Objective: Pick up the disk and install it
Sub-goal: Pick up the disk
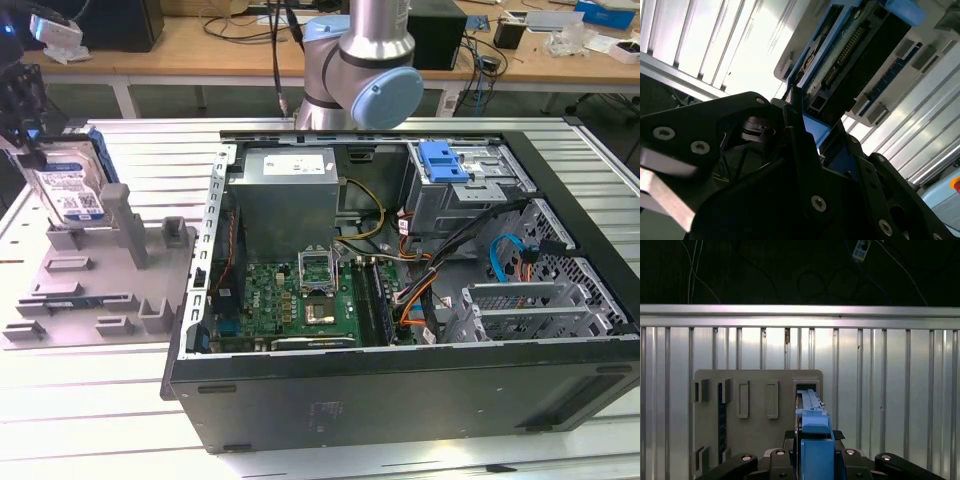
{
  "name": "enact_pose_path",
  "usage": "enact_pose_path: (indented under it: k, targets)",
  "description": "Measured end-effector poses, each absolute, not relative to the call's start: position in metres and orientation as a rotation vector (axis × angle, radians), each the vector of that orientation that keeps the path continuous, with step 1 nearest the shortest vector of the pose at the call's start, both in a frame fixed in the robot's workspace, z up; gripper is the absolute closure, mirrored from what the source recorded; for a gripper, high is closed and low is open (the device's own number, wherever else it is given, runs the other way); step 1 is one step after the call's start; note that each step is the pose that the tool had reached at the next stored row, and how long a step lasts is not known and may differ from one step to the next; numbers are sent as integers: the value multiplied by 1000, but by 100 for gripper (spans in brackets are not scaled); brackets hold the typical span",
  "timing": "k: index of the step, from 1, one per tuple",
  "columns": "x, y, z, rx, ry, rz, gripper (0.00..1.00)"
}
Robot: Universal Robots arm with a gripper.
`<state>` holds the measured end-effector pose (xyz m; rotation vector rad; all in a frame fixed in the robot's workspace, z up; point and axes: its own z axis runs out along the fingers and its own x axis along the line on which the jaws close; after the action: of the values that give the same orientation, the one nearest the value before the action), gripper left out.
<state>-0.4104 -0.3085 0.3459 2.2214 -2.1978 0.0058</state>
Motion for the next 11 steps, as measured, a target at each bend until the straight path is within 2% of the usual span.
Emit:
enact_pose_path:
  k: [1, 11]
  targets:
    - [-410, -308, 362, 2224, -2200, 11, 63]
    - [-410, -308, 387, 2226, -2202, 15, 63]
